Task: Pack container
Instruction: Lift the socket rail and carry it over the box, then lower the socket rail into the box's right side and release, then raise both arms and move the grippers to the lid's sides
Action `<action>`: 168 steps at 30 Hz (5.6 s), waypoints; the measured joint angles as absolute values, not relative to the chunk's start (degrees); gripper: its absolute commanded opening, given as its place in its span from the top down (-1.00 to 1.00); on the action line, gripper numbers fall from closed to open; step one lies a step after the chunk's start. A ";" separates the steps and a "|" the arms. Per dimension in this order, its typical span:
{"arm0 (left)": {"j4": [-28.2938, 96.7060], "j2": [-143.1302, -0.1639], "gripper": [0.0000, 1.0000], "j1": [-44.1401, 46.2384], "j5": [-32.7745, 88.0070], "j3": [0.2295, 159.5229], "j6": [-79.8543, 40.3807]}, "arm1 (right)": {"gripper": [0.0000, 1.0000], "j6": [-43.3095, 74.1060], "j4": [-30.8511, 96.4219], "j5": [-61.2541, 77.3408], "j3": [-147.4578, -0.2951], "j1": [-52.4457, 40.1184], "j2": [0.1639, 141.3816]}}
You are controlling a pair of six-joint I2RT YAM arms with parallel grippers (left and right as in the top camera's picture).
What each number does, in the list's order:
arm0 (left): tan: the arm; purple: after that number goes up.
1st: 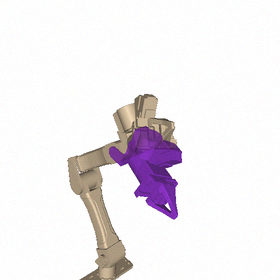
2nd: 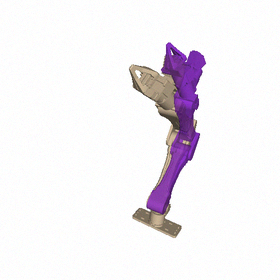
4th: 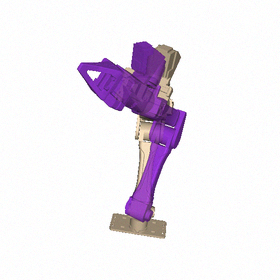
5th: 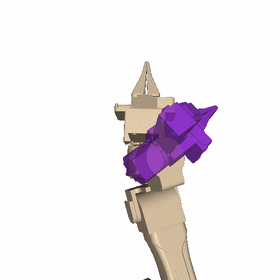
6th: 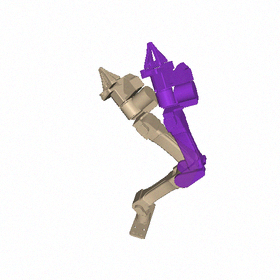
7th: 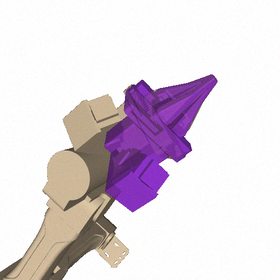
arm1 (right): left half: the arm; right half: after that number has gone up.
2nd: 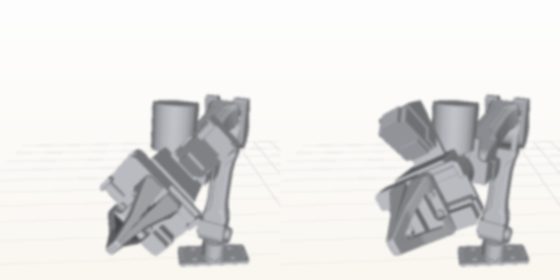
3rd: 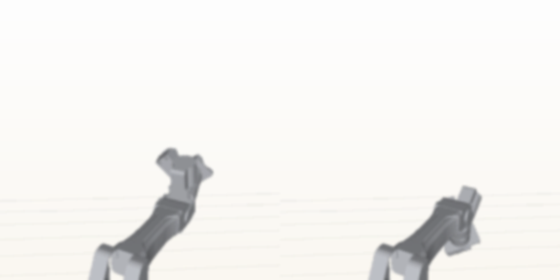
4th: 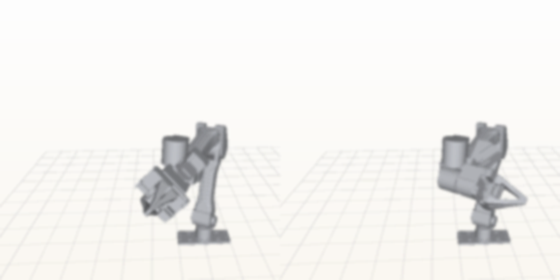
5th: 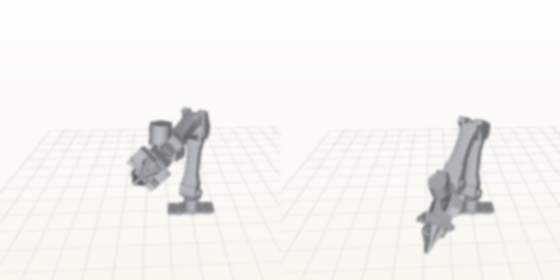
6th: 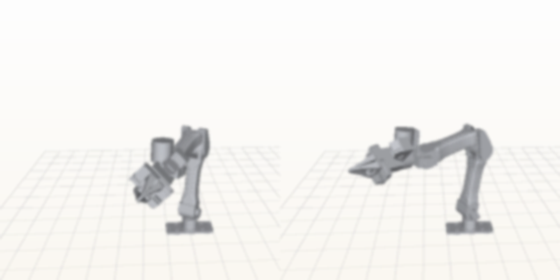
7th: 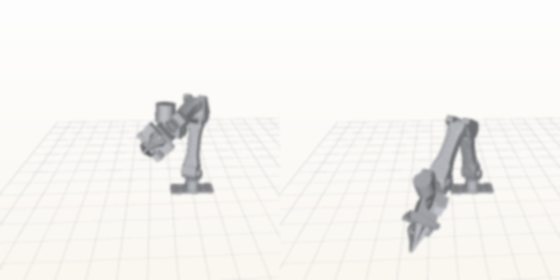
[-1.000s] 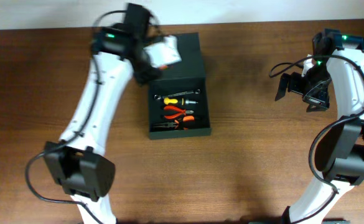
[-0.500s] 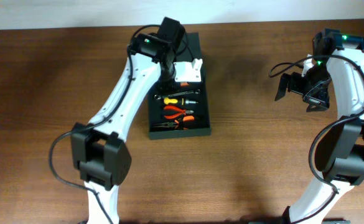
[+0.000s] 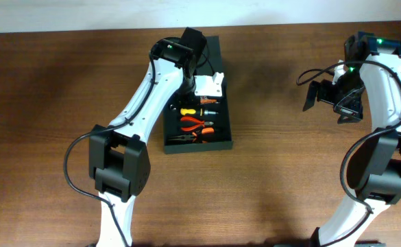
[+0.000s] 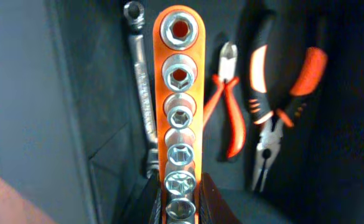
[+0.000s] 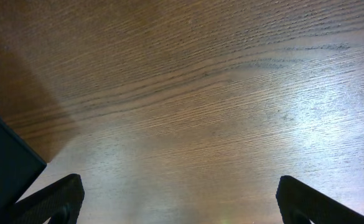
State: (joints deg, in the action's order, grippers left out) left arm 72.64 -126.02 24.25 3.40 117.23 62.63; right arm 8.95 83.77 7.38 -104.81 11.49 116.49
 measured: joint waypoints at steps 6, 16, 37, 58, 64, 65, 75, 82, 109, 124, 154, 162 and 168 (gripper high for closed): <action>73.65 -126.02 0.96 24.25 5.74 117.23 61.30 | -0.97 8.93 83.77 7.35 -104.81 11.49 116.49; 69.95 -126.02 0.96 24.25 8.29 117.23 32.49 | -0.97 8.95 83.64 7.35 -104.81 11.49 116.49; 60.34 -126.02 0.96 31.83 8.75 117.23 -8.95 | -0.97 8.95 83.77 7.38 -104.81 11.49 116.49; 67.33 -126.02 0.96 34.02 2.70 115.77 -34.02 | -0.97 8.95 83.85 7.38 -104.81 11.49 116.49; 66.39 -126.06 0.96 34.06 2.52 111.77 -38.11 | -0.98 8.97 84.05 7.35 -104.81 11.49 116.49; 66.30 -126.06 0.96 34.06 2.52 111.22 -38.54 | -0.97 8.95 84.05 7.38 -104.81 11.49 116.49; 63.20 -126.08 0.96 34.48 2.52 108.68 -40.14 | -0.97 8.93 84.07 7.38 -104.81 11.49 116.49; 58.87 -126.08 0.96 35.38 2.55 105.54 -40.16 | -0.97 8.97 84.71 7.38 -104.81 11.49 116.49; 58.13 -126.13 0.46 35.27 3.62 104.62 -36.18 | -0.98 8.97 85.95 7.38 -104.81 11.49 116.49; 71.61 -115.13 0.01 27.29 0.89 122.08 -21.52 | -0.92 8.93 85.67 8.25 -104.79 11.49 116.49; 67.02 -128.60 0.97 -7.64 45.28 126.98 3.68 | 0.92 9.34 46.96 46.00 -104.71 5.06 120.97; 65.56 -138.89 0.96 -7.53 53.10 126.91 4.10 | 0.92 10.74 46.37 50.89 -104.68 5.10 130.89; 65.47 -143.02 0.96 -7.53 53.43 126.87 3.40 | 0.92 10.94 43.62 54.81 -104.66 5.06 134.28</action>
State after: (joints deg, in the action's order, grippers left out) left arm 65.47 -143.02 -7.53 53.43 126.87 3.40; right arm 10.94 43.62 54.81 -104.66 5.06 134.28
